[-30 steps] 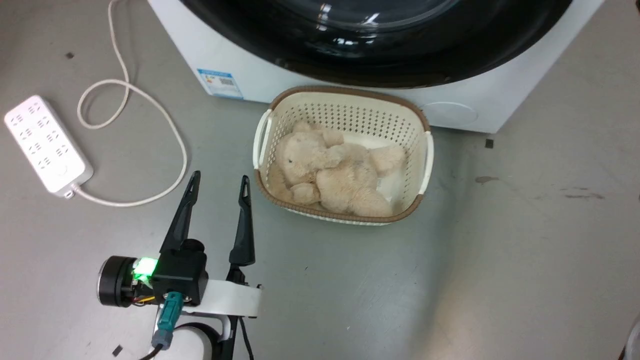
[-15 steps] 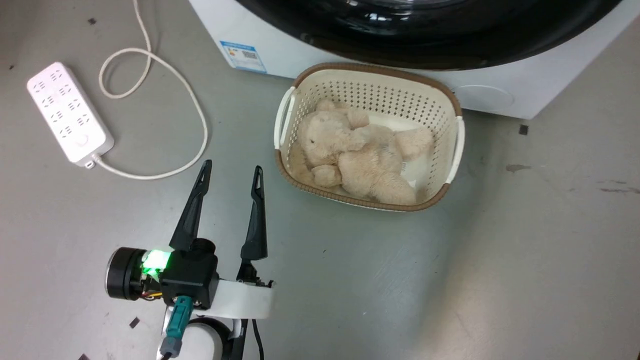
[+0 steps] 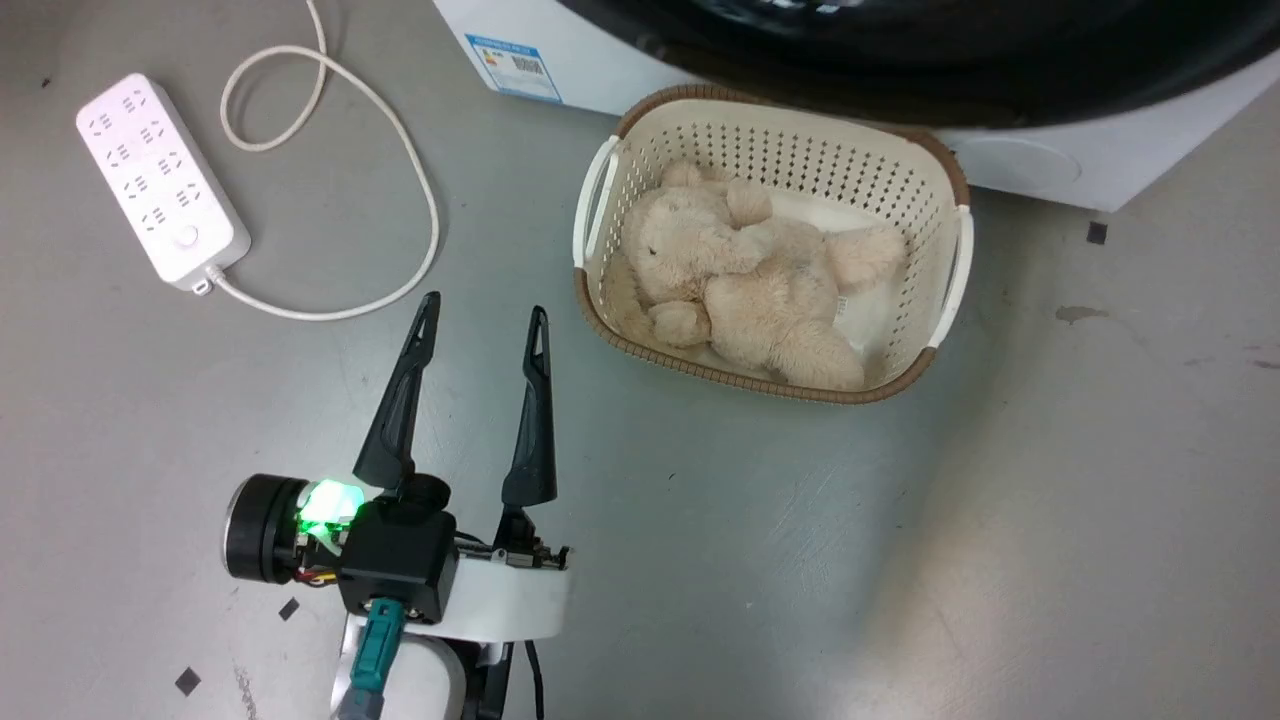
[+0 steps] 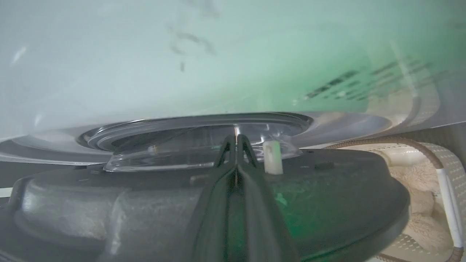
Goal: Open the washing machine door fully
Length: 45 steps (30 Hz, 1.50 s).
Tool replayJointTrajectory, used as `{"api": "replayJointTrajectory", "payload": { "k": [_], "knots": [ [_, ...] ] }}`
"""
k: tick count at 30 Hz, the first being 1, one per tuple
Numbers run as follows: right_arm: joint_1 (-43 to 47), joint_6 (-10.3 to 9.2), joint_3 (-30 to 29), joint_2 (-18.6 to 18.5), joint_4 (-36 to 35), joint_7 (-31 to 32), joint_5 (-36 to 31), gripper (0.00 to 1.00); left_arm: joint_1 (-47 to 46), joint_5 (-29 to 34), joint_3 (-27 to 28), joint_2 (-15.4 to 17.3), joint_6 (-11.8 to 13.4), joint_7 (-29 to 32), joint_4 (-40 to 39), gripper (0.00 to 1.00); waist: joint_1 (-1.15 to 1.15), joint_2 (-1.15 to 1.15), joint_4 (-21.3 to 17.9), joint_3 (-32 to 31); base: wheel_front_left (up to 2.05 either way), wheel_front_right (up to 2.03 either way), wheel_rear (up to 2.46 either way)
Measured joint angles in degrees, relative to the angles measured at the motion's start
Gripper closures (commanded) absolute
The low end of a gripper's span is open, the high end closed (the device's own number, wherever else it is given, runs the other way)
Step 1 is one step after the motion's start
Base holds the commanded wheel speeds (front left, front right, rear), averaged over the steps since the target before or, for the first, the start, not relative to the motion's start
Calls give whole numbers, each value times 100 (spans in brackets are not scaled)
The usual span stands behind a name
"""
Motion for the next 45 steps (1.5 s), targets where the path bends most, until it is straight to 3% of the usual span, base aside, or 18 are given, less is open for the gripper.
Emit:
{"api": "replayJointTrajectory", "payload": {
  "k": [8, 22, 28, 35, 45],
  "knots": [
    [441, 0, -23, 190, 81, 665, 235, 100, 1, -8, -44, 48, 64, -90, 34, 0, 0, 0, -87, -301, 0, 0, 0],
    [2421, 0, 162, 1433, -1084, 1507, 374, 100, 388, -335, 110, 68, -198, -90, 414, 0, -1, 0, -436, -1284, 0, 0, 0],
    [3024, 0, 332, 1630, -1539, 1975, 558, 100, 543, -417, 143, 13, -353, -90, 464, 0, -2, 0, -490, -1552, 0, 0, 0],
    [3584, 0, 1900, 1607, -1558, 2156, 2170, 100, 731, -470, 155, -85, -584, -90, 615, 0, -1, 0, -462, -1773, 0, 0, 0],
    [4432, 1, 4119, 1631, -2168, 1413, 3934, 100, 840, -461, 258, -160, -706, -90, 715, 0, 0, 0, -414, -1865, 0, 0, 0]
  ]
}}
